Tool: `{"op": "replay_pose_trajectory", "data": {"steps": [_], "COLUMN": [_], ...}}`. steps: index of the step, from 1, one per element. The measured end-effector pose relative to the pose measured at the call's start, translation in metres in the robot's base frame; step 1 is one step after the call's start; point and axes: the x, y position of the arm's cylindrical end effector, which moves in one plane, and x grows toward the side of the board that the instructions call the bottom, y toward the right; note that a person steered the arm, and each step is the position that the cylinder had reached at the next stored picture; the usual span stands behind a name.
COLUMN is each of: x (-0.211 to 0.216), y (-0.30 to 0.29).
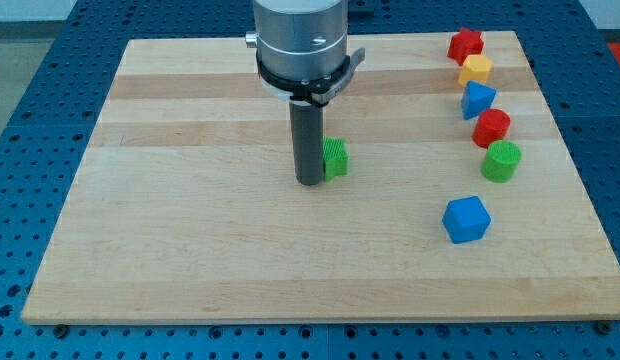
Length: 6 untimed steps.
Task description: Slide the green star closer to the yellow heart
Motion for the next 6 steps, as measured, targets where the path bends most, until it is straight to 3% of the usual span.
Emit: {"op": "replay_pose_trajectory", "data": {"steps": [1, 3, 6], "x": [0.048, -0.008, -0.014], "y": [0.006, 0.046, 0.011]}}
